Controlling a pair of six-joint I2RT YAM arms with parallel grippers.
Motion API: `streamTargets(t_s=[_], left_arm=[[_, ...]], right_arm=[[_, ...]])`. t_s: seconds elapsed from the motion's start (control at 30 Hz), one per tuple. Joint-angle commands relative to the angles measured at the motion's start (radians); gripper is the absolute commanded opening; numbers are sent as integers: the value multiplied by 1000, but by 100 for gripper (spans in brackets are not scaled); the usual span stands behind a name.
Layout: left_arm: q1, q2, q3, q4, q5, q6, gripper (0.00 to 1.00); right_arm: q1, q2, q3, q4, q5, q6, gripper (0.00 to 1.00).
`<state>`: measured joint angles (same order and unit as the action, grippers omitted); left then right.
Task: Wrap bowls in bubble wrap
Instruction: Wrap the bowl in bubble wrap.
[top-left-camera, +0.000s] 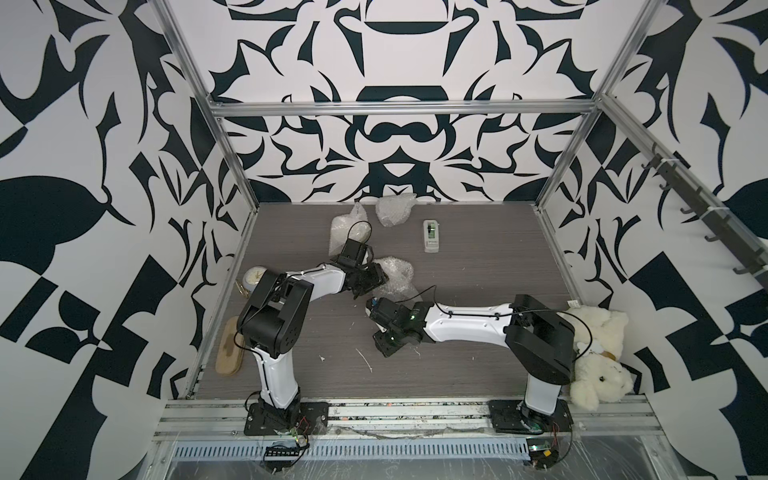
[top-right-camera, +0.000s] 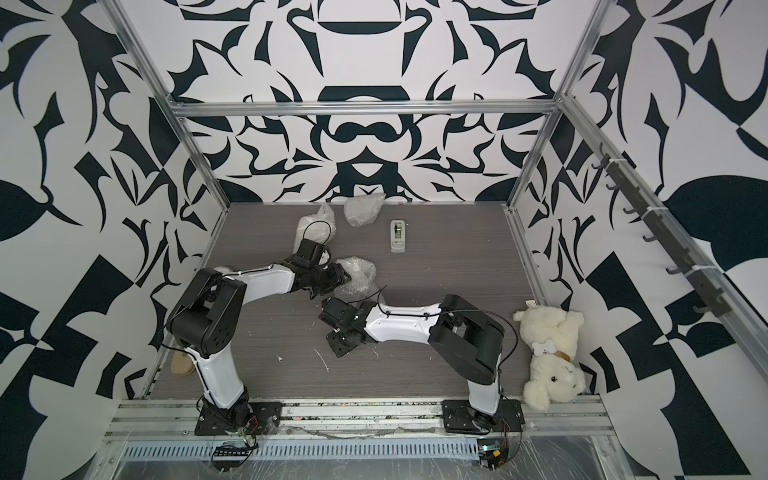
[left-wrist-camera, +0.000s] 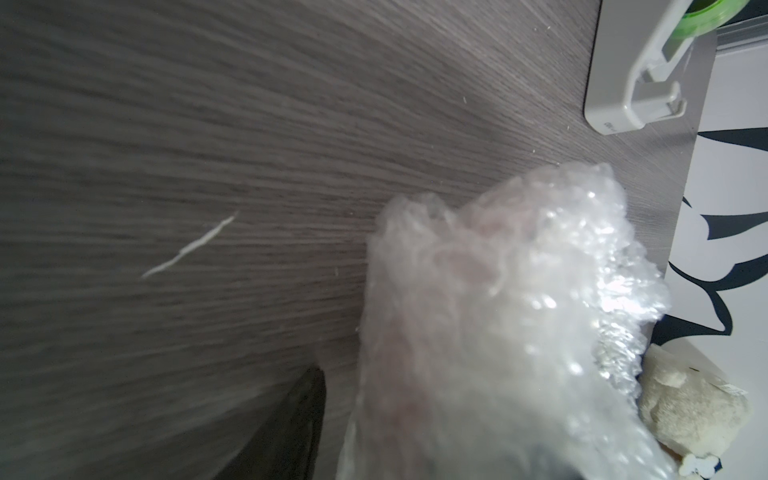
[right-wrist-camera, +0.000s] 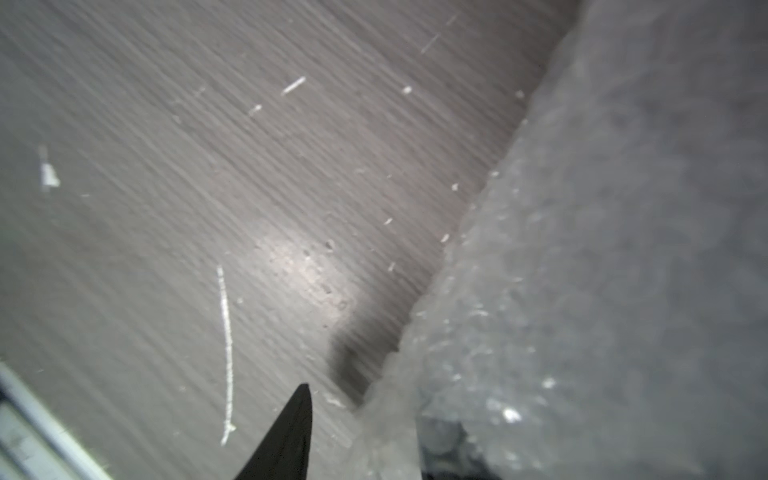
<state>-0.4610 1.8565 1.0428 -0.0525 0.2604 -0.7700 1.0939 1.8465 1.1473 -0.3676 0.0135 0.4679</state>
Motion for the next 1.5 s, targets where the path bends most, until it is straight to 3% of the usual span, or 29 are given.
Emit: streamTargets(t_s=[0.0,0.23,0.33,0.57,0.87,1.1,1.47], left_arm=[[-2,16,-37,-44,-10,-2,59],[-1,19,-51,-28,-9,-8,59],[-2,20,-47,-34,-19,-2,59],[-7,26,-47,-42,-22,5,59],[-17,36,-47,-43,-14,17,59],[-35,44,-33,-40,-1,23,58],[-43,40,-32,-43,6,38,58]], right_arm=[[0,-17,18,-64,135,1,38],[0,-45,-19,-65,141,1,15],[1,-76,-28,-43,134,2,0],[-34,-162,26,-82,207,-61,0],[-201,-223,101,-85,189,-208,0],[-269,-101,274,-37,189,-321,0],[-392,118,444,28,-15,-389,0]])
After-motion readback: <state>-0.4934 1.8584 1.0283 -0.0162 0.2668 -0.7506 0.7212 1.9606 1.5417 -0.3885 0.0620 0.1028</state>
